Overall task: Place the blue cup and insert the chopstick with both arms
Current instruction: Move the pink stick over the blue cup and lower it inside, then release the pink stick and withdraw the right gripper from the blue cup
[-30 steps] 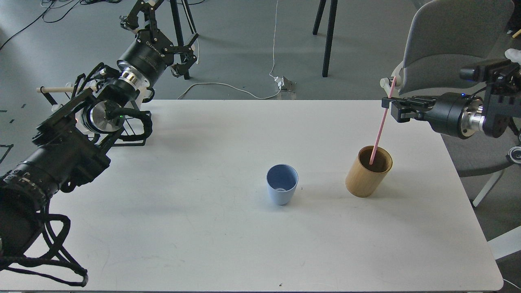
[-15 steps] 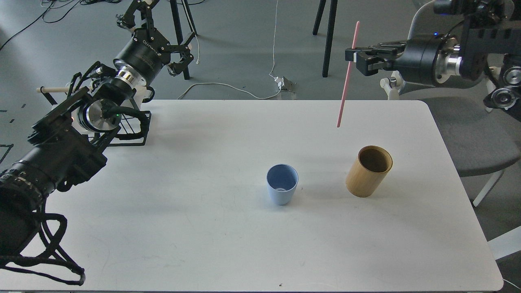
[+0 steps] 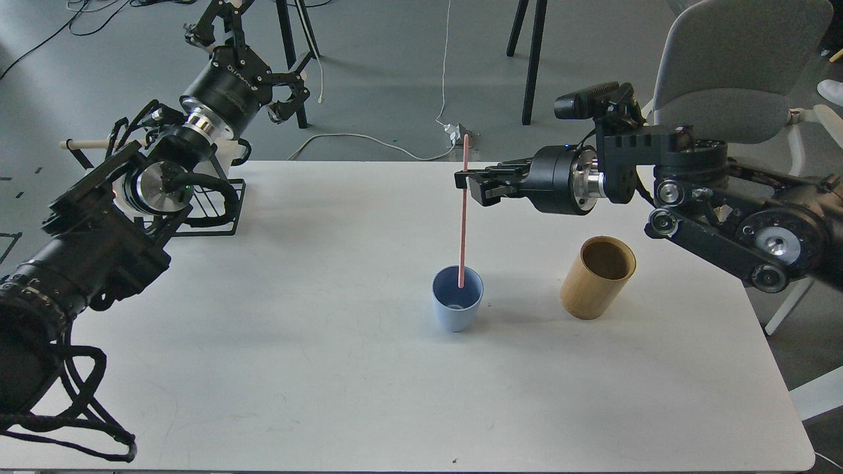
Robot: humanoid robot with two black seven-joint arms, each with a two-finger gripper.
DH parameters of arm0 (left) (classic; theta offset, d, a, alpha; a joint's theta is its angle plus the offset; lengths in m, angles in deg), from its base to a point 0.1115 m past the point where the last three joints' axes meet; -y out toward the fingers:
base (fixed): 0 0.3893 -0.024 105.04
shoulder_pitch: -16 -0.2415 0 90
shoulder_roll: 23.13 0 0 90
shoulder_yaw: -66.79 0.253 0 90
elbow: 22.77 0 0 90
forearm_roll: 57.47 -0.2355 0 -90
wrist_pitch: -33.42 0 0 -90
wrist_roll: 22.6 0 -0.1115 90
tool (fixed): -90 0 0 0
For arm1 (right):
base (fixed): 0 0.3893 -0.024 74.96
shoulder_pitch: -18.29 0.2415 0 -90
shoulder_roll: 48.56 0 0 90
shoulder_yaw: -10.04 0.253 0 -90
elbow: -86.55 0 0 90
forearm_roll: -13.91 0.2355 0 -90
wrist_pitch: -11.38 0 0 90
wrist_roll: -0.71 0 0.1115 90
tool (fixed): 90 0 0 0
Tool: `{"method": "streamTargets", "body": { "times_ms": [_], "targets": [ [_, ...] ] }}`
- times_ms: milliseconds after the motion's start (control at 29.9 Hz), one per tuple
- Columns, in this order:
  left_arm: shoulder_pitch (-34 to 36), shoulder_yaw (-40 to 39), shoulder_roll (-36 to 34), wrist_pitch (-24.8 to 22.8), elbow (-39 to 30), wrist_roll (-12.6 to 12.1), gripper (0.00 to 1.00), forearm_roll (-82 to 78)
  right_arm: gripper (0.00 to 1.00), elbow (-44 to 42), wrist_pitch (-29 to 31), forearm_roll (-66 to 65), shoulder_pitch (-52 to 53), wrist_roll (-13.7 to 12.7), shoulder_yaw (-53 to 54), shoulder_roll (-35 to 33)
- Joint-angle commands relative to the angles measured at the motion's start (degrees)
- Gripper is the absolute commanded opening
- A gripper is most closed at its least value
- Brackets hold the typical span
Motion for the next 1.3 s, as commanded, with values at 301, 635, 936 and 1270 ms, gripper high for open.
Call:
{"method": "streamTargets", "body": {
  "times_ms": [301,635,936,1270],
  "targets": [
    [-0.5,0.1,0.1,0.0,0.0,0.0,0.99,0.1,0.05,-4.0,-0.8,-0.8,-0.9,0.0,-3.0,3.8],
    [-1.2,-0.1,0.1,0.0,0.0,0.0,0.99,0.1,0.24,-3.8,-0.8,-0.7,-1.9,0.1,-2.8,3.0],
    [-1.1,-0.1,0.2,0.0,0.0,0.0,0.99,0.0,0.45,-3.6,-0.9,-0.1,-1.6,0.3,-1.0,0.9],
    [-1.1,-0.2,0.6,0.0,0.1,0.0,0.99,0.1,1.0,-9.8,-1.0,7.1,-2.3,0.7,19.0,-0.7]
  ]
}}
